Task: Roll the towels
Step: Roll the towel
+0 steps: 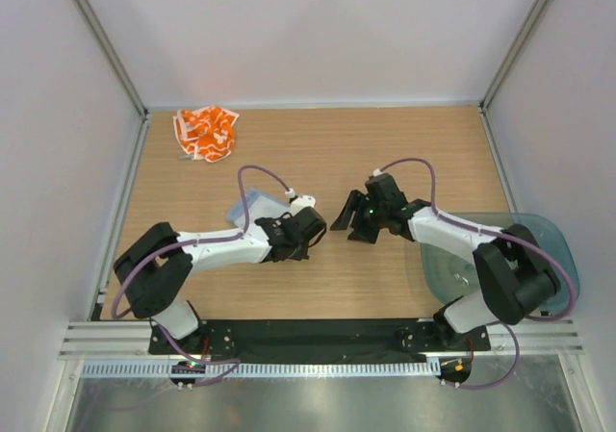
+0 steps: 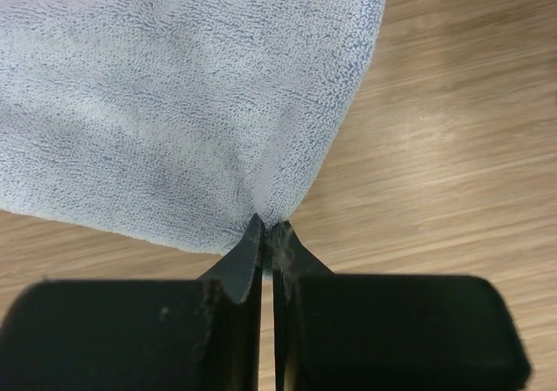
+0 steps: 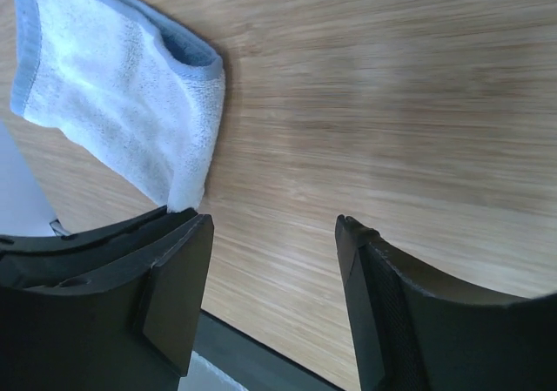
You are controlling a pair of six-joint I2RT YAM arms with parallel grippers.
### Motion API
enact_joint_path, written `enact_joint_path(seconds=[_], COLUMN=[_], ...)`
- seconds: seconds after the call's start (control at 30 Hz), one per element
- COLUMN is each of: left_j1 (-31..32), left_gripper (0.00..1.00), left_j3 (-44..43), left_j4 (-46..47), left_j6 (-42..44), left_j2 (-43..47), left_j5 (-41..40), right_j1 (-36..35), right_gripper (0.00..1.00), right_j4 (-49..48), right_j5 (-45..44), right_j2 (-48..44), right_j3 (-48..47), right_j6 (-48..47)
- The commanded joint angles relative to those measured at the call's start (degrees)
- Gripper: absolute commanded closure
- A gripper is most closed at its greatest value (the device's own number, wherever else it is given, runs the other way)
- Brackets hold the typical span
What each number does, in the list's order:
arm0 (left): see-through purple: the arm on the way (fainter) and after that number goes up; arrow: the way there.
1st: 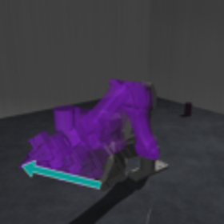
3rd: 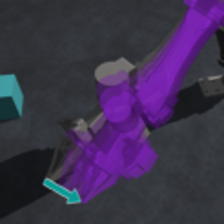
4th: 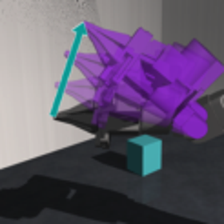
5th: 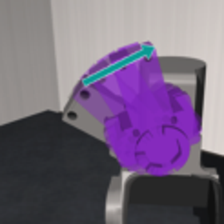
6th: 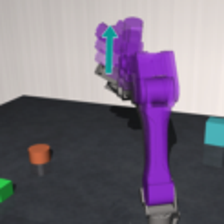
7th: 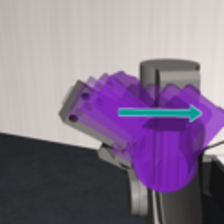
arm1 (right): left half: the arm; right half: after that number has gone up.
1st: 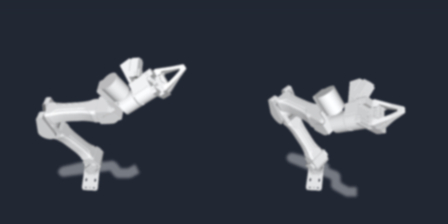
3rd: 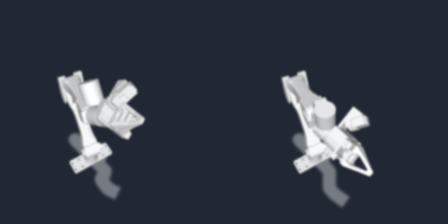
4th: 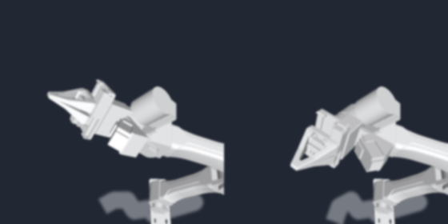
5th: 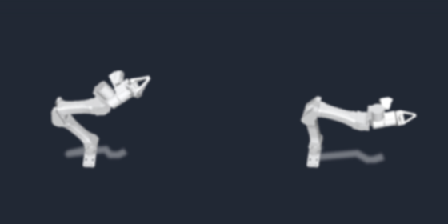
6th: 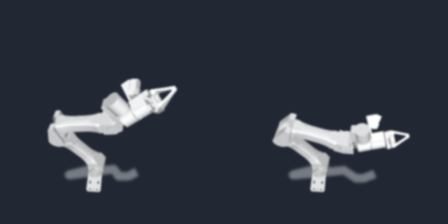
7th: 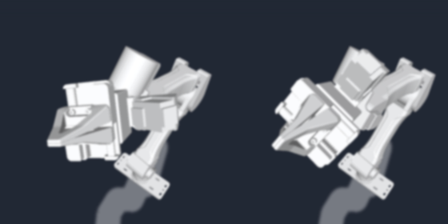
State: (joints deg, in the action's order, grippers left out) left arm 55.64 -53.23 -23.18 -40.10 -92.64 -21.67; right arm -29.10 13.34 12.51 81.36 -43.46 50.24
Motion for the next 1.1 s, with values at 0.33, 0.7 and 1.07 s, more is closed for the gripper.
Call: enact_joint_path(seconds=[0.33,0.7,1.07], left_j1=[-0.18,-0.18,-0.18], left_gripper=[1.00,1.00,1.00], left_j3=[4.27,6.73,9.81], left_j4=[6.04,6.04,6.13], left_j6=[-0.86,-1.47,-2.09], left_j2=[7.56,13.10,14.86], left_j5=[3.21,5.06,6.55], right_j1=[-9.57,-9.13,-6.85], right_gripper=[0.36,0.70,0.70], right_j4=[-18.26,-9.93,-2.27], right_j5=[2.60,-3.02,-6.97], right_j2=[17.95,19.62,20.41], right_j3=[-7.77,-10.15,-14.45], right_j6=[8.91,3.73,-1.19])
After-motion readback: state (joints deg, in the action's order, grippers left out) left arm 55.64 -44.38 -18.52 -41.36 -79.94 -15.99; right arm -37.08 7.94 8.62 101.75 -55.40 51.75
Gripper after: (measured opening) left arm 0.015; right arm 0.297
